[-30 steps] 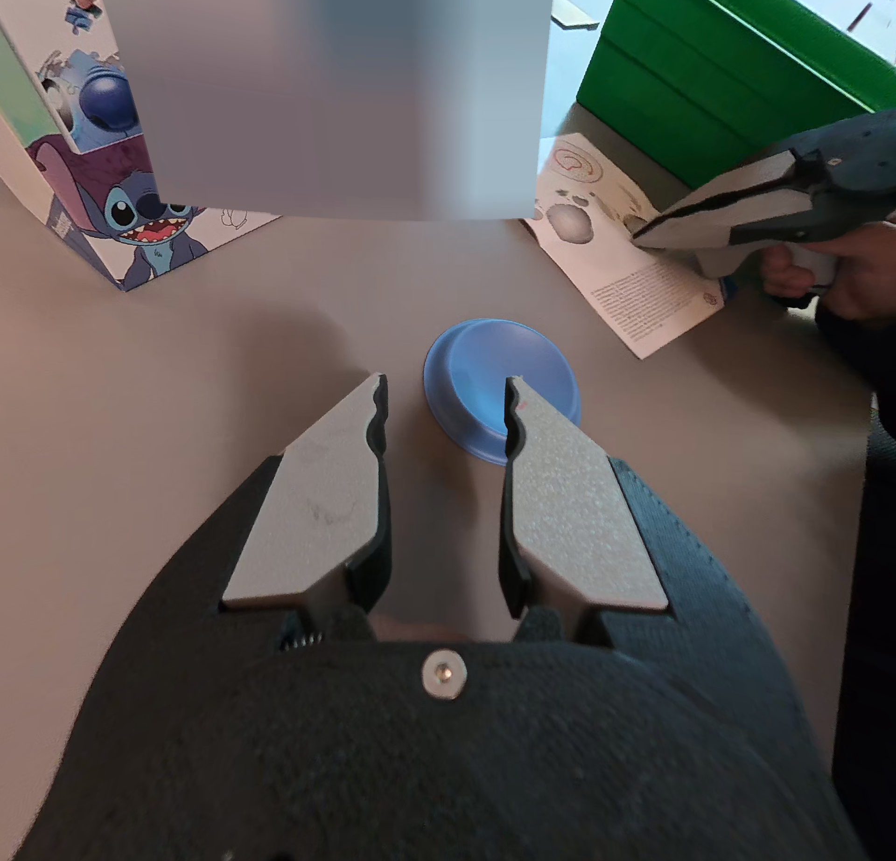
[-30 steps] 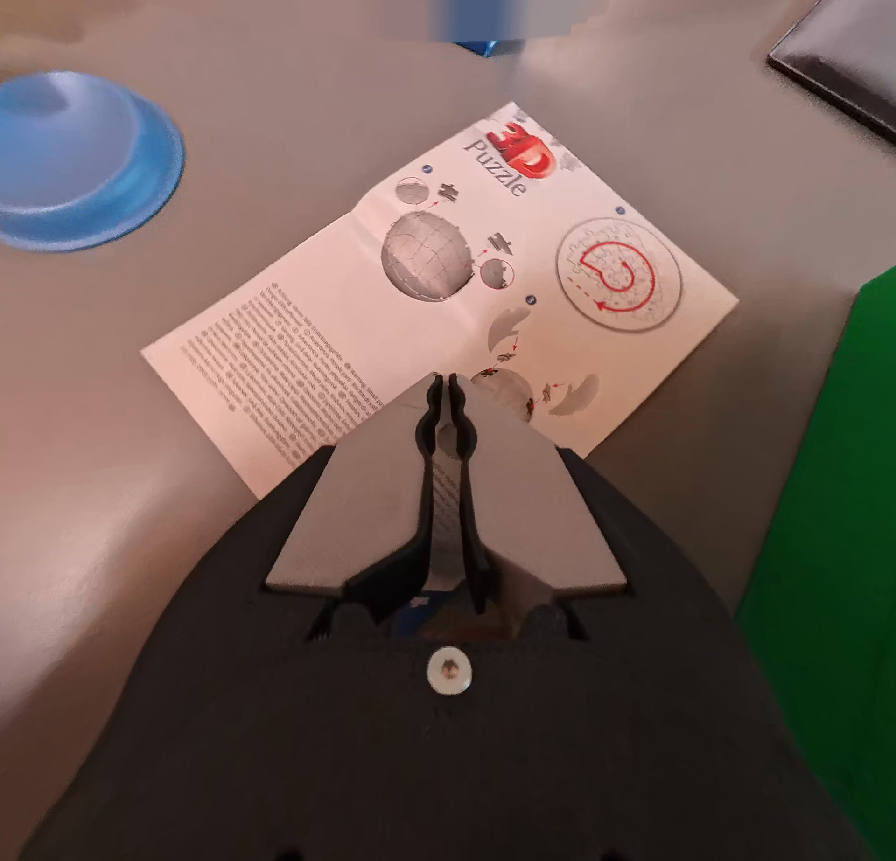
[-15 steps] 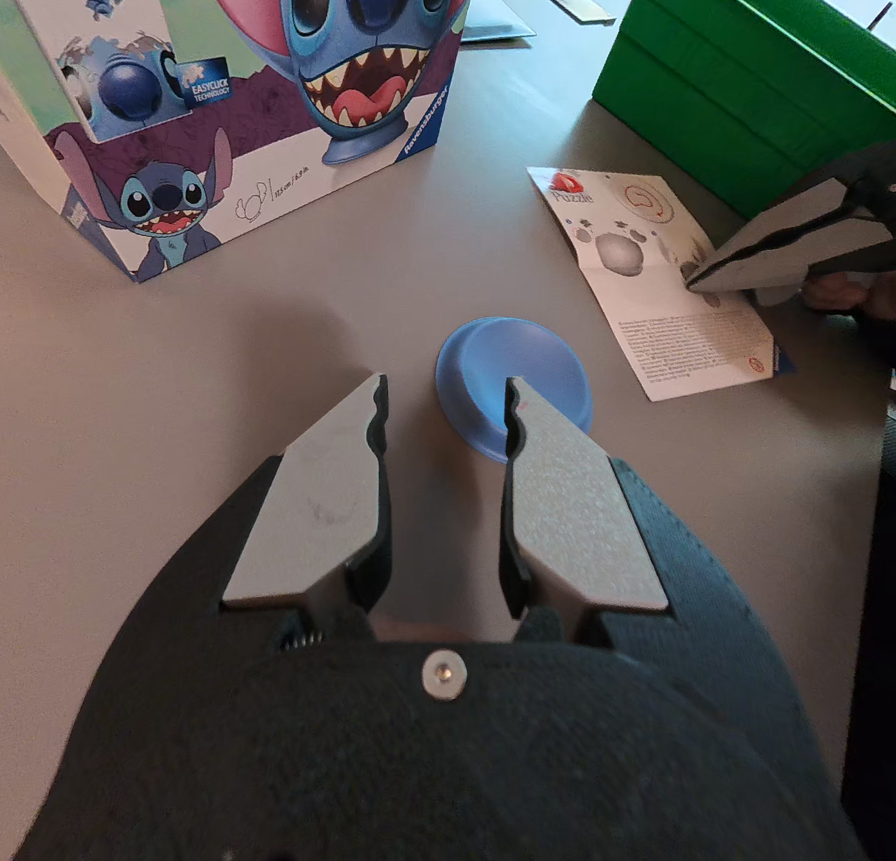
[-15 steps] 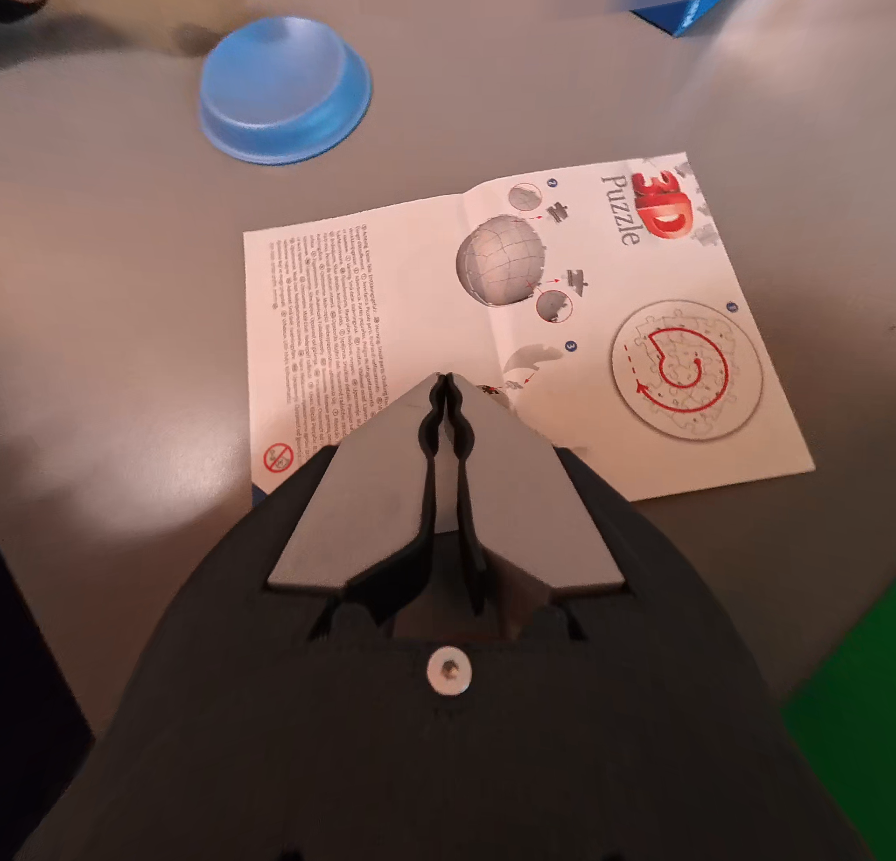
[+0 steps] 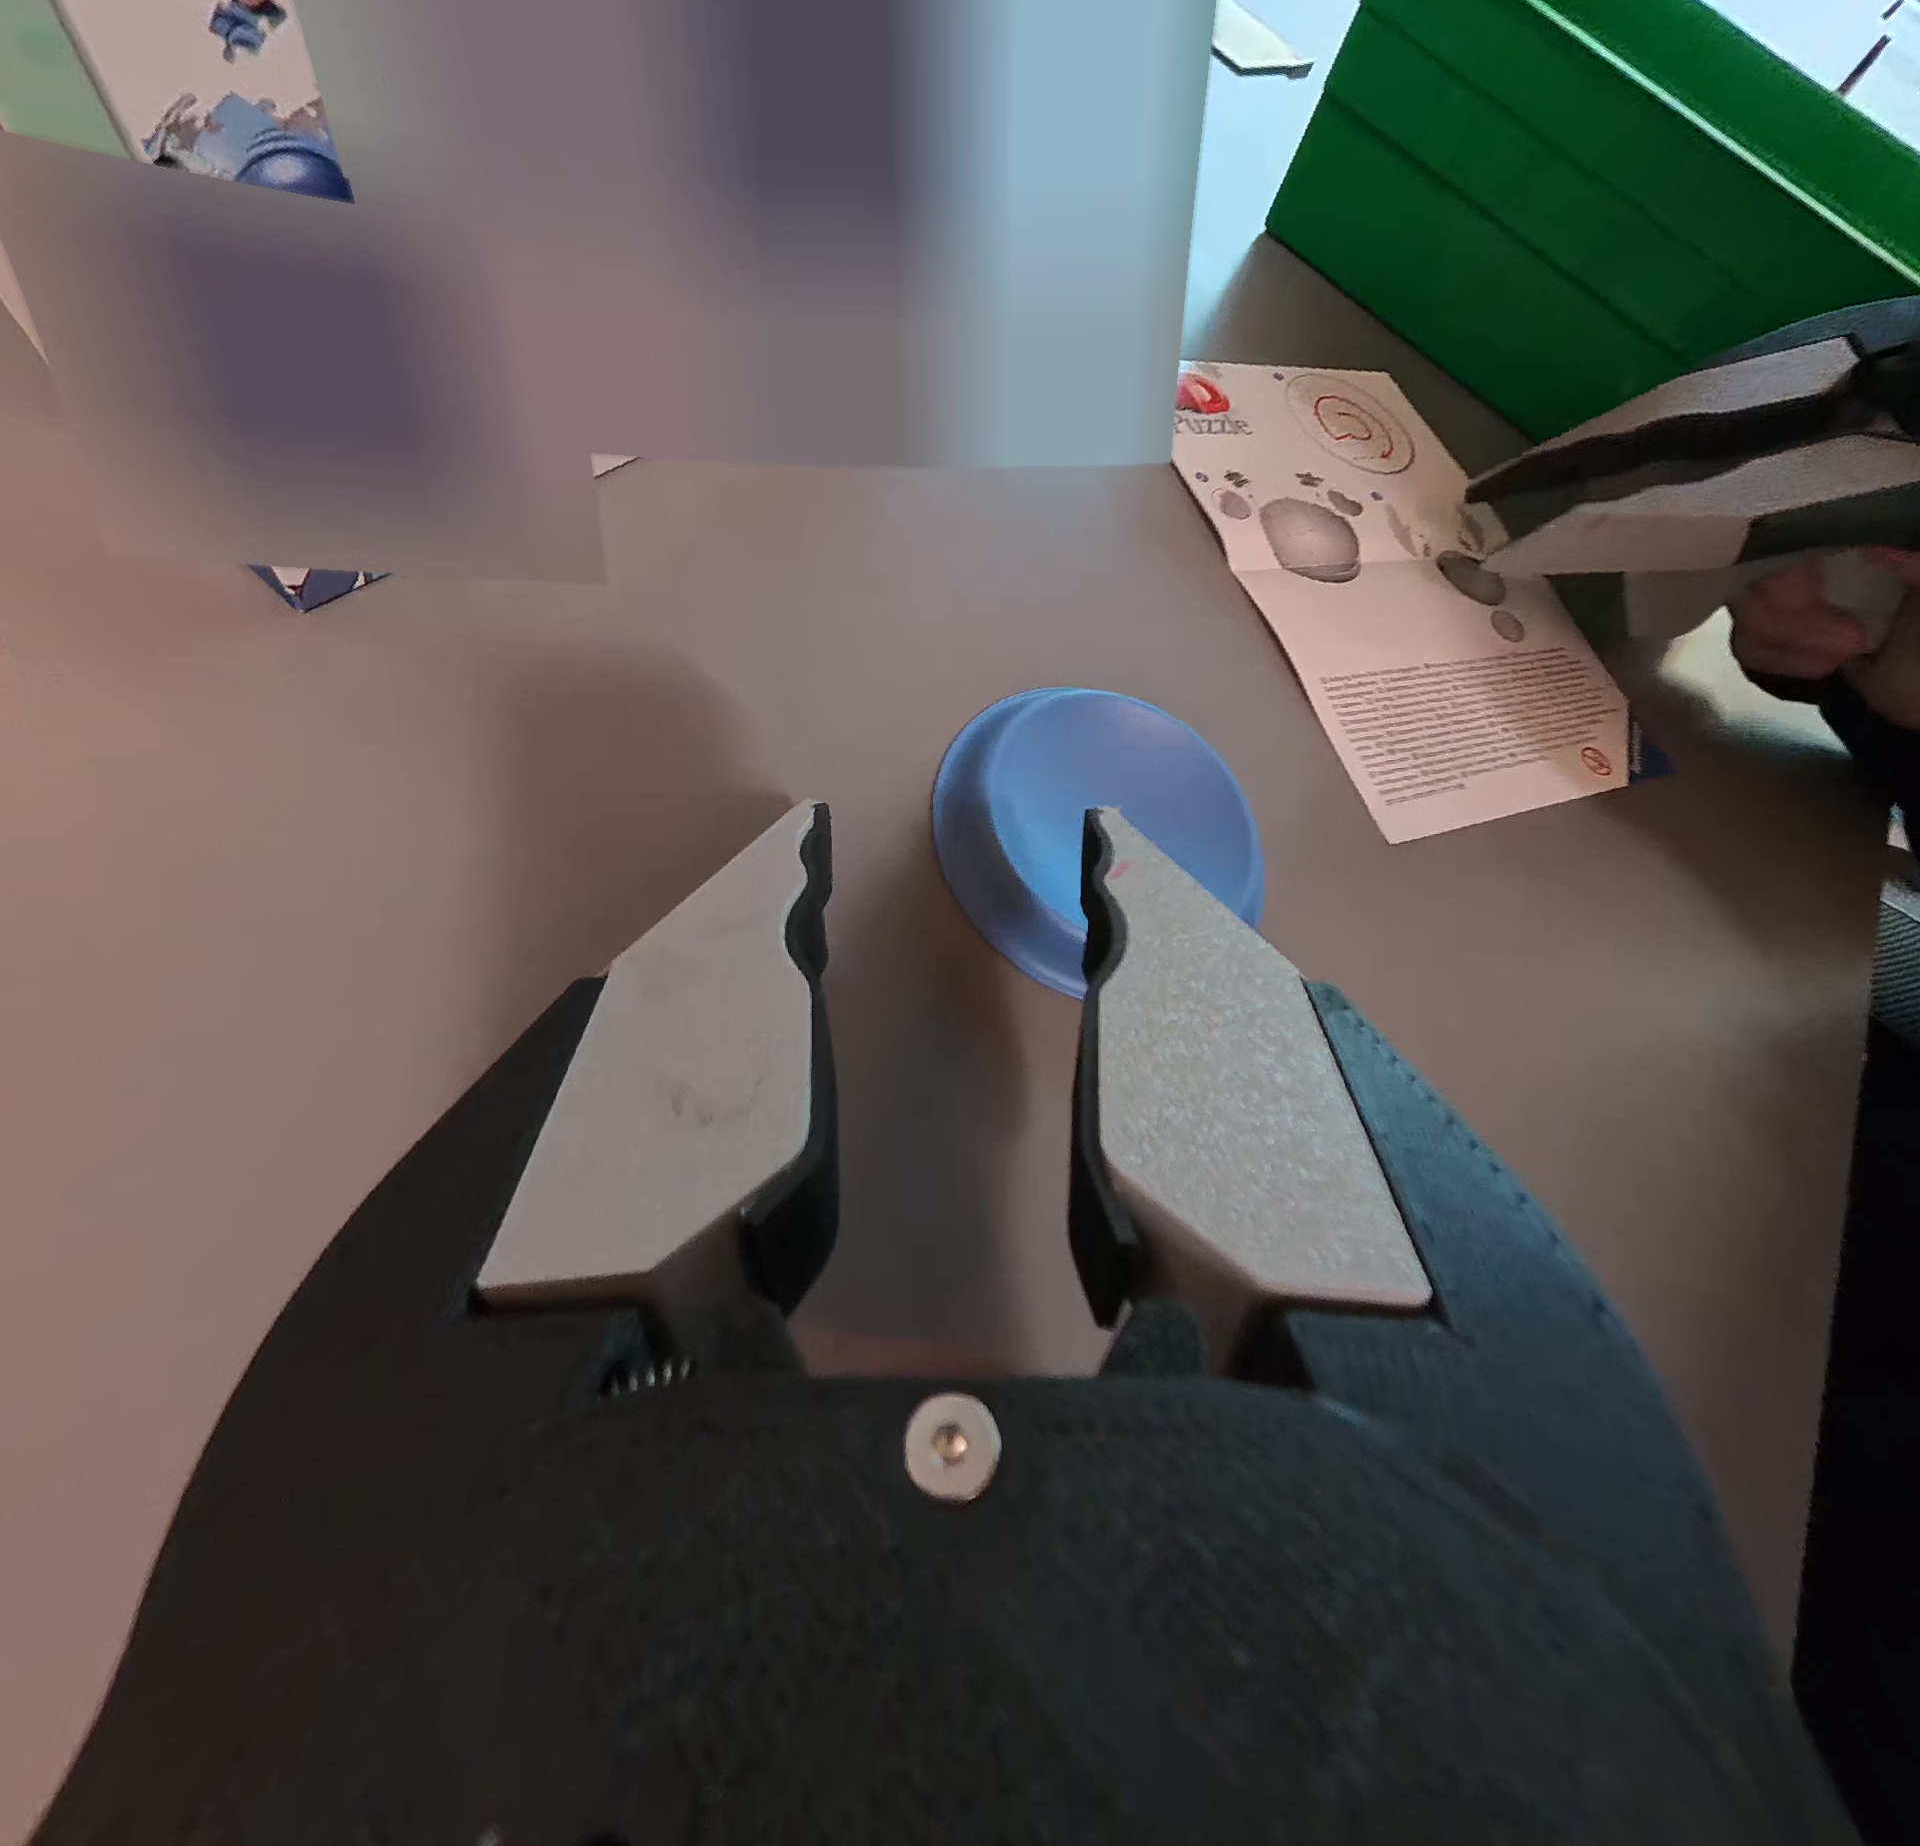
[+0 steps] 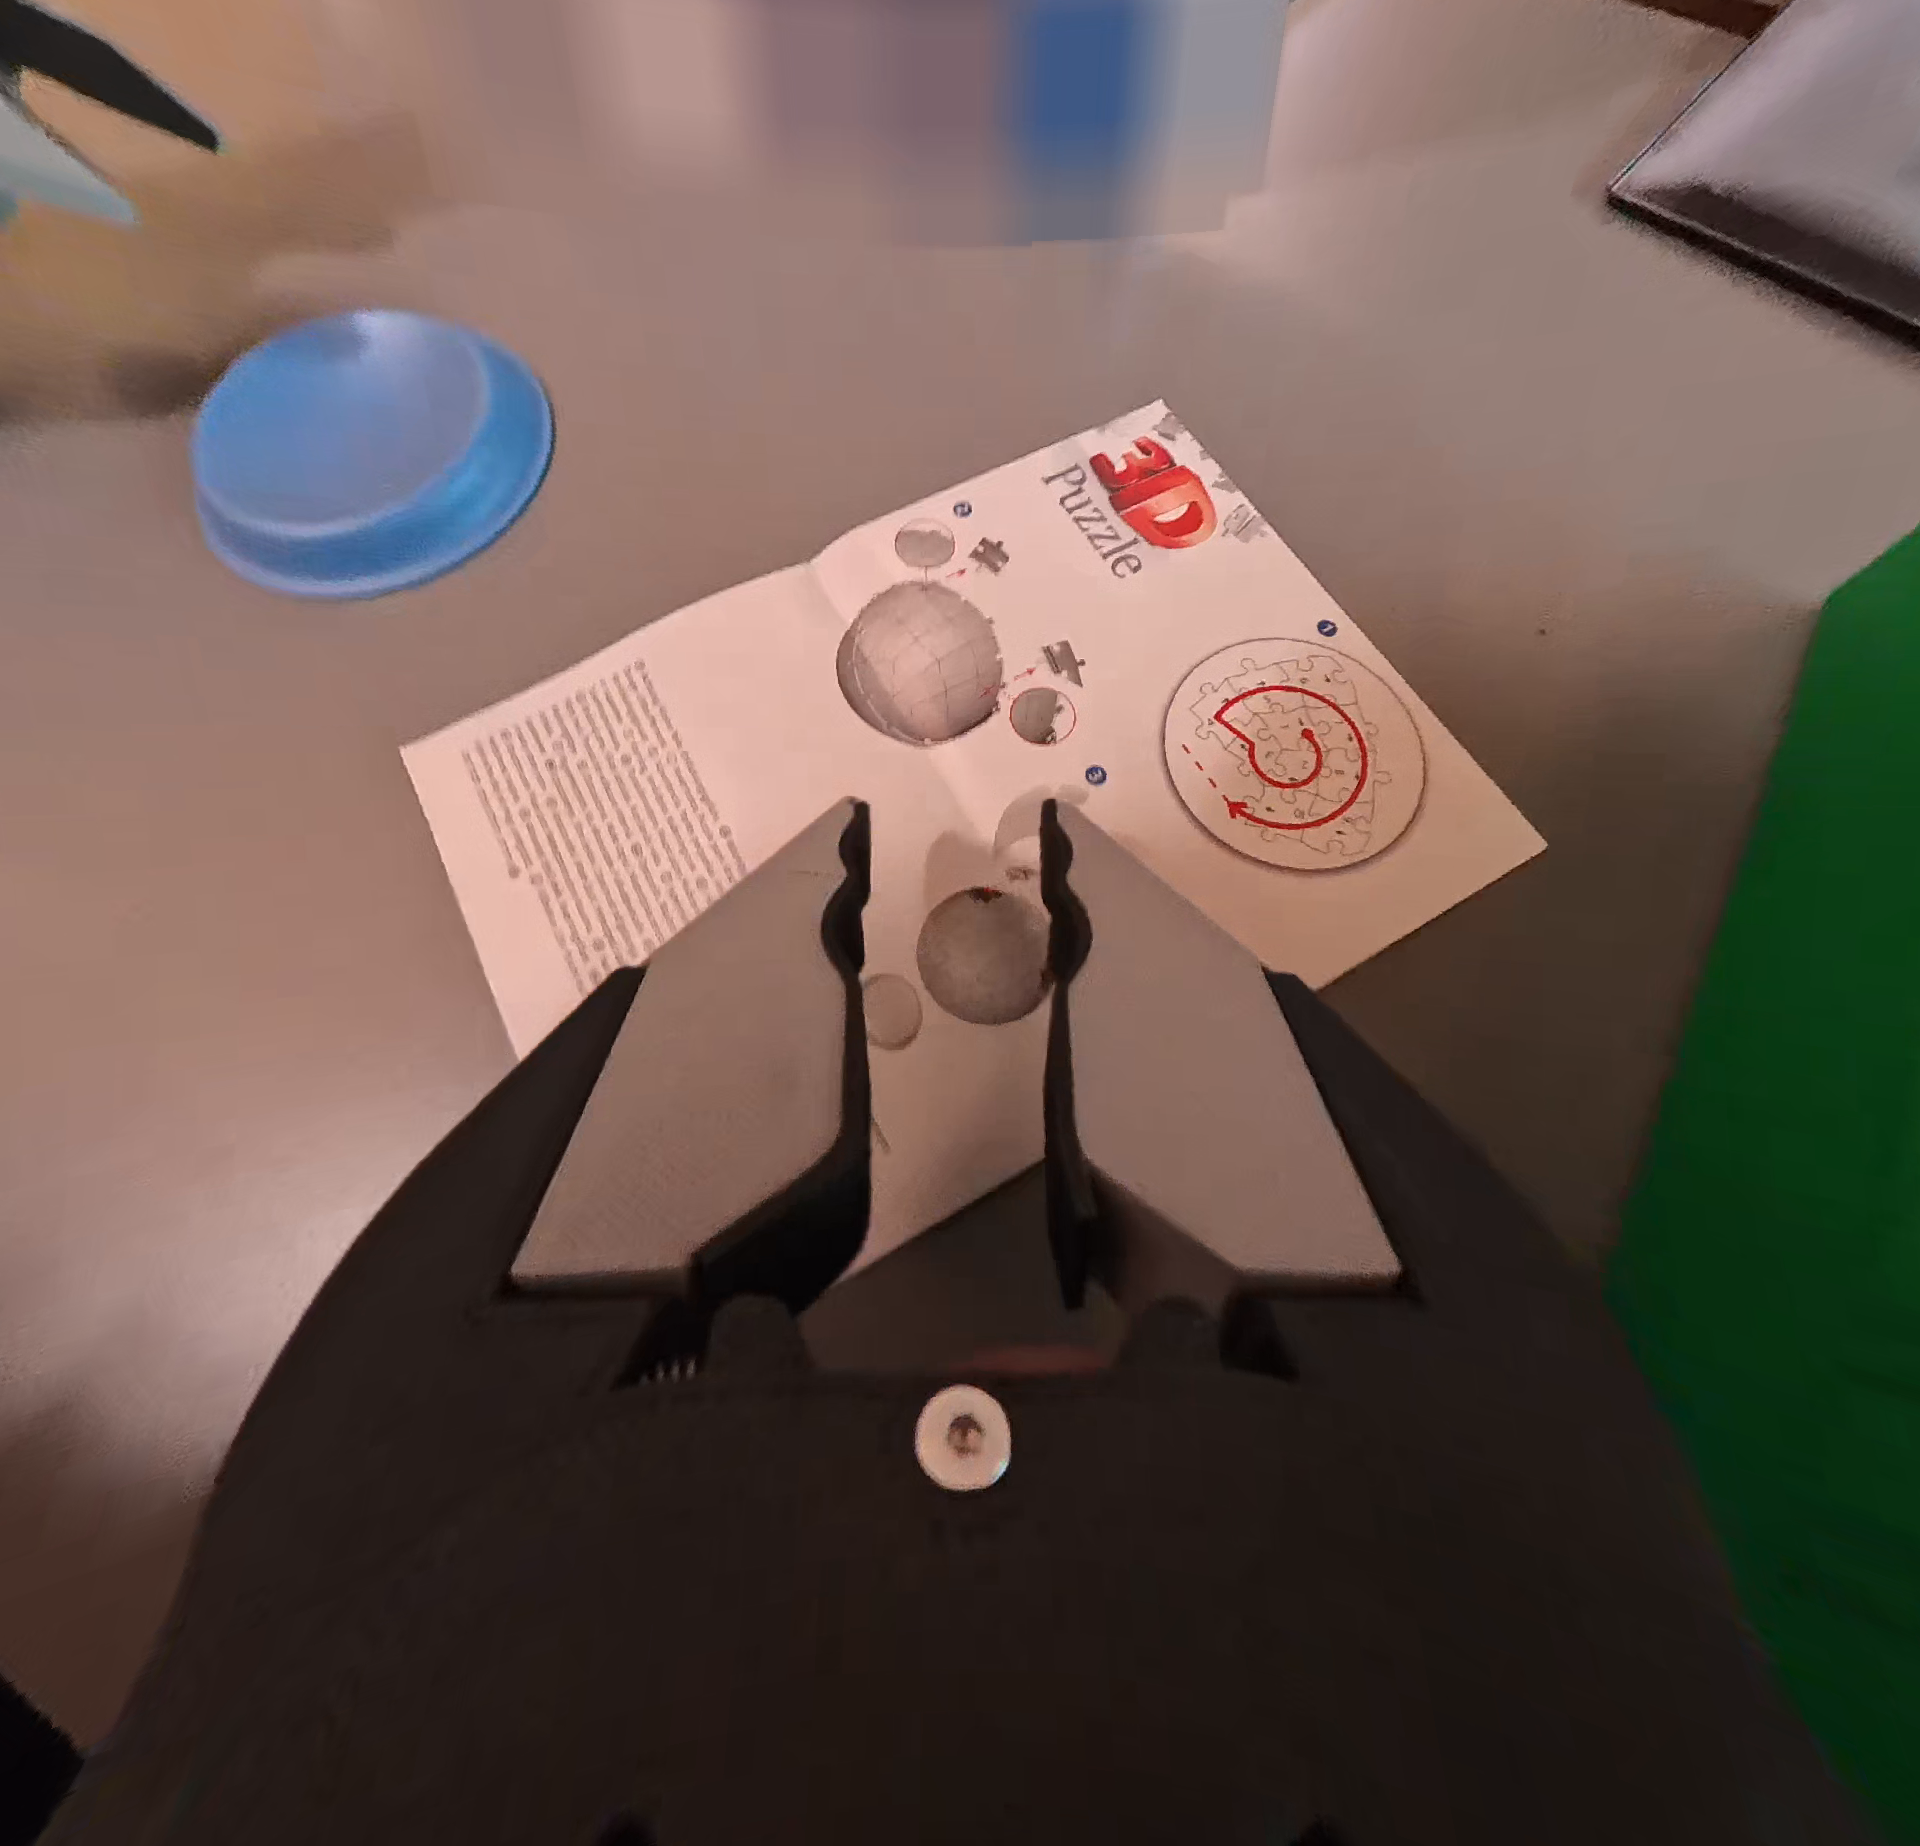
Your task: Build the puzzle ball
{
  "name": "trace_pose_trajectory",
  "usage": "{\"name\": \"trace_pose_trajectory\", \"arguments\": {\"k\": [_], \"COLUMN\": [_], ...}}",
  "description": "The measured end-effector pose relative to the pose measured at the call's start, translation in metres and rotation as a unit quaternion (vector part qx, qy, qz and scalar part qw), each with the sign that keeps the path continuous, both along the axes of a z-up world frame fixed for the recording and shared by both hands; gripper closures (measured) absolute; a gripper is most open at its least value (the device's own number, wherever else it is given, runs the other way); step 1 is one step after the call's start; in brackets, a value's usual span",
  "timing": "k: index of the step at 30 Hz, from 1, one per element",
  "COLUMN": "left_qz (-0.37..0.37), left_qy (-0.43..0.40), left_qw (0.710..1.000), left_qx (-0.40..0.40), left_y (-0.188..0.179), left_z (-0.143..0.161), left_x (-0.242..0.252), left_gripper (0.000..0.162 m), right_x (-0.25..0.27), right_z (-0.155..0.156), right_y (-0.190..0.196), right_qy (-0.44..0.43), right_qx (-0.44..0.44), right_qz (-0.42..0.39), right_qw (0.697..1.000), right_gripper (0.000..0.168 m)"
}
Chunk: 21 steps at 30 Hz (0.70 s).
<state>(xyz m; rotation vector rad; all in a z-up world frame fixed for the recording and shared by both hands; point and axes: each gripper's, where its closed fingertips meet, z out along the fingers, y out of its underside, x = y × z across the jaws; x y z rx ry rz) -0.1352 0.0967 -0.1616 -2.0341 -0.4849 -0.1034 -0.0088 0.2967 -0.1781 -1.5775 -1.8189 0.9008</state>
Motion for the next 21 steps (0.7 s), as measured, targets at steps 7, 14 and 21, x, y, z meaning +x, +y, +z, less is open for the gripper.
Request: {"name": "trace_pose_trajectory", "arguments": {"k": [7,14,21], "left_qz": [-0.005,-0.01,-0.01], "left_qy": [0.004,0.004,0.003], "left_qw": [1.0,1.0,1.0], "left_qx": [0.011,0.01,0.006], "left_y": [0.0,0.0,0.0], "left_z": [0.007,0.007,0.005], "left_x": [0.003,0.006,0.005], "left_gripper": [0.116,0.115,0.115], "right_x": [-0.015,-0.016,-0.006], "right_z": [-0.02,-0.022,-0.023], "right_y": [-0.006,-0.015,-0.01], "right_qy": [-0.038,-0.037,-0.073], "right_qx": [0.05,0.044,0.067], "right_qz": [0.011,0.108,0.165], "right_qw": [0.998,0.993,0.981], "right_gripper": [0.139,0.154,0.168]}}
